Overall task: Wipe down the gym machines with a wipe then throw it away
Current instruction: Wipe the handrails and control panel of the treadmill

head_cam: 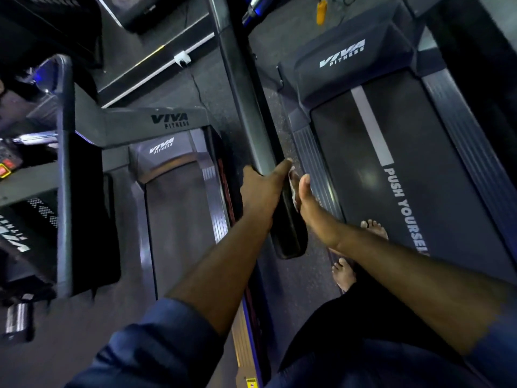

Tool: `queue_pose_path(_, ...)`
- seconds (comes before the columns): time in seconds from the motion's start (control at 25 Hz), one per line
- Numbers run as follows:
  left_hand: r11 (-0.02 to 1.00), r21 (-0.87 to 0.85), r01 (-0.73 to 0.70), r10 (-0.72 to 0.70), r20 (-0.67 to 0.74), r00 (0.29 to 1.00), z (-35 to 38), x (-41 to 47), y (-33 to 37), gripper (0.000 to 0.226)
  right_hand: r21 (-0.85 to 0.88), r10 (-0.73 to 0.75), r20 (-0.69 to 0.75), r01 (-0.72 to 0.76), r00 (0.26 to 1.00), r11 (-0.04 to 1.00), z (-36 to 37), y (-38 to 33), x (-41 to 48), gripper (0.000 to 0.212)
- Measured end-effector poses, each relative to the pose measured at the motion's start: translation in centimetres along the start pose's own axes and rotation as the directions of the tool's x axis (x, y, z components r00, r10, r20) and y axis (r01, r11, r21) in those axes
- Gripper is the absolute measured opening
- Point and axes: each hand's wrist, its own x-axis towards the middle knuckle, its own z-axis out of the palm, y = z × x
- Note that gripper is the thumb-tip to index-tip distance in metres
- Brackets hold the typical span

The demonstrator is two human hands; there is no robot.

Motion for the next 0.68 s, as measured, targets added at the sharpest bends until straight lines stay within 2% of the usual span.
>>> queue_pose_path(0.04,1.0,-0.003,-0.009,0.008,-0.026,1.0,0.2,-0.3,0.2,0.063,0.021,-0.01,0.04,0.009,0.999,1.0,0.6,0.3,-0.9,0.096)
queue_pose_path(0.16,1.0,-0.005,-0.028,0.028,-0.058,0.998,0.4,-0.5,0.7,0.062,0.139,0.165,-0.085,-0.152,0.983,0.979,2.4,2.4,-3.2,0.169)
queue_pose_path(0.2,0.999,0.002,-0.032,0.032,-0.061,0.998,0.3,-0.5,0.7,0.063,0.15,0.166,-0.088,-0.152,0.982,0.977,2.7,2.6,-3.6,0.177)
queue_pose_path(0.24,0.999,0.01,-0.033,0.034,-0.065,0.997,0.3,-0.4,0.6,0.063,0.172,0.122,-0.092,-0.105,0.988,0.979,2.9,2.5,-3.7,0.17)
queue_pose_path(0.32,0.998,0.04,-0.048,0.051,-0.072,0.996,0.4,-0.4,0.4,0.058,0.144,0.031,-0.085,-0.019,0.996,0.989,3.0,1.3,-3.9,0.129)
queue_pose_path(0.36,0.997,0.059,-0.059,0.063,-0.066,0.996,0.4,-0.5,0.2,0.056,0.159,0.023,-0.069,-0.012,0.997,0.987,2.8,0.9,-4.0,0.113)
queue_pose_path(0.4,0.994,0.081,-0.069,0.074,-0.062,0.995,0.3,-0.5,0.2,0.054,0.202,0.049,-0.068,-0.035,0.997,0.979,2.4,1.3,-4.0,0.107)
queue_pose_path(0.52,0.988,0.12,-0.092,0.099,-0.05,0.994,0.0,-0.7,0.2,0.051,0.418,0.148,-0.027,-0.123,0.989,0.9,3.0,2.0,-6.9,0.115)
queue_pose_path(0.6,0.99,0.108,-0.091,0.097,-0.051,0.994,-0.1,-0.7,0.0,0.052,0.643,0.167,0.068,-0.172,0.984,0.746,3.8,1.5,-8.9,0.116)
queue_pose_path(0.68,0.988,0.117,-0.096,0.104,-0.059,0.993,0.0,-0.4,-0.3,0.052,0.757,0.2,0.072,-0.184,0.977,0.627,4.1,0.5,-8.9,0.113)
